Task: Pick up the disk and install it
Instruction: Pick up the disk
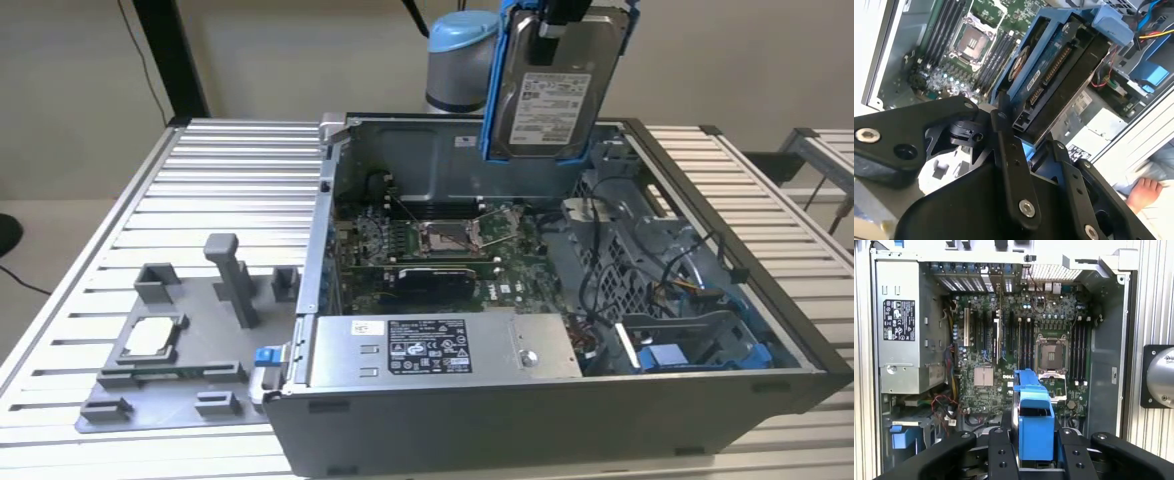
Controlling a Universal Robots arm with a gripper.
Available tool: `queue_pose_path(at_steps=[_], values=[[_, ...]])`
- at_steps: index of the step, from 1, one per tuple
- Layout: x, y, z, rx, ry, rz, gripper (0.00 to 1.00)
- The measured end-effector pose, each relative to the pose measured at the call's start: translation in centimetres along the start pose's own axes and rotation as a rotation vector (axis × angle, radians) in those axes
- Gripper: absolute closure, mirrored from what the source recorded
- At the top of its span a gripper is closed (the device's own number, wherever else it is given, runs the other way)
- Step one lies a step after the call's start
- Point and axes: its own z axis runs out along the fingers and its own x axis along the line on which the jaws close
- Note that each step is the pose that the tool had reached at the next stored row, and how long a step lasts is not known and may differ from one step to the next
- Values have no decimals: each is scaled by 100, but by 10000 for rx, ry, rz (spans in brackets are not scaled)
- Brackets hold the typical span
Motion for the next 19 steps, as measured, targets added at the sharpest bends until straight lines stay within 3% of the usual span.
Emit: queue_pose_path(at_steps=[6,19], values=[[14,-4,0,-4,1,-2,100],[266,-32,-2,-53,-1,1,100]])
